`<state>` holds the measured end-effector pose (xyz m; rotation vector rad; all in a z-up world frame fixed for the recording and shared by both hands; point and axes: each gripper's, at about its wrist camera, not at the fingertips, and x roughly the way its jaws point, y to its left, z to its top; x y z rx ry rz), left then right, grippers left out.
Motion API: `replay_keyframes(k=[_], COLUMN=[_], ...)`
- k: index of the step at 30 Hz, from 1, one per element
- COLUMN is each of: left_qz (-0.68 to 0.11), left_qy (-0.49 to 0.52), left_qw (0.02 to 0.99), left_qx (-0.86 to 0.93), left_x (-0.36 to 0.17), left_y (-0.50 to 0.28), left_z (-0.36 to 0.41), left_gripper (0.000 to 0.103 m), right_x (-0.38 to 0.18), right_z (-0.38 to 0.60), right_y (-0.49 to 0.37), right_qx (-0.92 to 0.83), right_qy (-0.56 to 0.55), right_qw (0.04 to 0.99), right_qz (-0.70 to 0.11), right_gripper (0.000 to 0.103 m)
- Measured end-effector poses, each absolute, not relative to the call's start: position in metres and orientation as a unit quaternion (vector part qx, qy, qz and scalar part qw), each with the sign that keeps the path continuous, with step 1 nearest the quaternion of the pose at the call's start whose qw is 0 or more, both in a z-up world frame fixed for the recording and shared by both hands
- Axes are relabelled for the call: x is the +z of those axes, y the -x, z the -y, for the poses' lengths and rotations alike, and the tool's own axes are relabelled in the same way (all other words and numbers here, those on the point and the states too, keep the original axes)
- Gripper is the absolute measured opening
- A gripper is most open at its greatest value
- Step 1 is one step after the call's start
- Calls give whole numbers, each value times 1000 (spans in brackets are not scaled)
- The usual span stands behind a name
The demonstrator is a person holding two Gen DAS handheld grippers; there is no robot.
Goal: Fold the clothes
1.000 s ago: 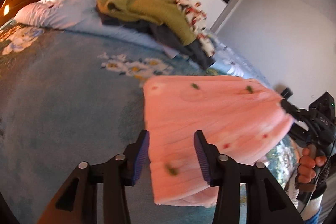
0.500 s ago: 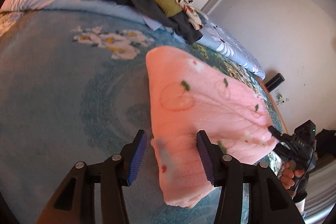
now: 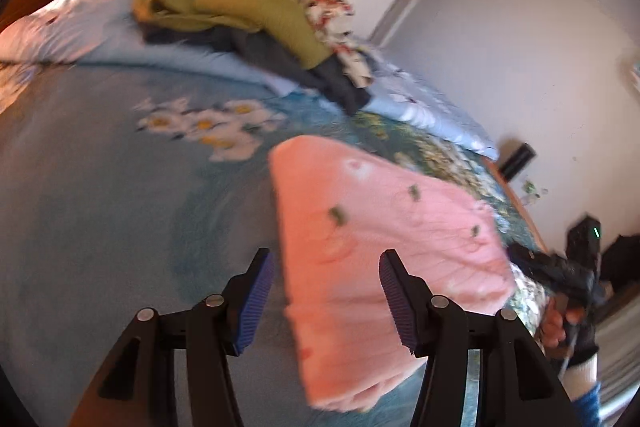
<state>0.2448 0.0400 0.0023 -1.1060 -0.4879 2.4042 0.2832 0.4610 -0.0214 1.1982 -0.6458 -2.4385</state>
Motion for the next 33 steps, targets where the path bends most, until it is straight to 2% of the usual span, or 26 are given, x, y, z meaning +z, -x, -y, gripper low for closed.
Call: replay_keyframes(k=[5, 10, 12, 15, 19, 22, 26, 33], left_qz=[151, 126, 128, 127, 123, 124, 132, 125], left_qy=[432, 436, 437, 437, 436, 437, 438, 418], left_qw=[262, 253, 255, 256, 261, 263, 270, 260], left_qx=[850, 854, 853, 853, 853, 851, 847, 861], left_x=[-15, -22, -21, -20, -20, -21, -18, 3], left_y=[-242, -246, -247, -250, -250, -249, -249, -234], left_z=[-77, -84, -83, -83, -86, -86, -78, -69], left_gripper=[59, 59, 60, 60, 63, 63, 63, 63], right_x=[-16, -27, -20, -5, 7, -24, -45, -14], right_z=[-442, -430, -429, -429, -438, -436, -454, -449], right_y=[-237, -207, -205, -204, -197, -187, -186, -197], right_qx=[-853, -837, -842, -851, -861, -849, -834, -850], right_qy=[-434, -463, -455, -440, -421, -466, -470, -465], right_qw=[193, 202, 202, 203, 196, 164, 153, 152], right_qz=[215, 211, 206, 201, 209, 187, 244, 197], right_gripper=[38, 38, 24, 13, 13, 13, 13, 18])
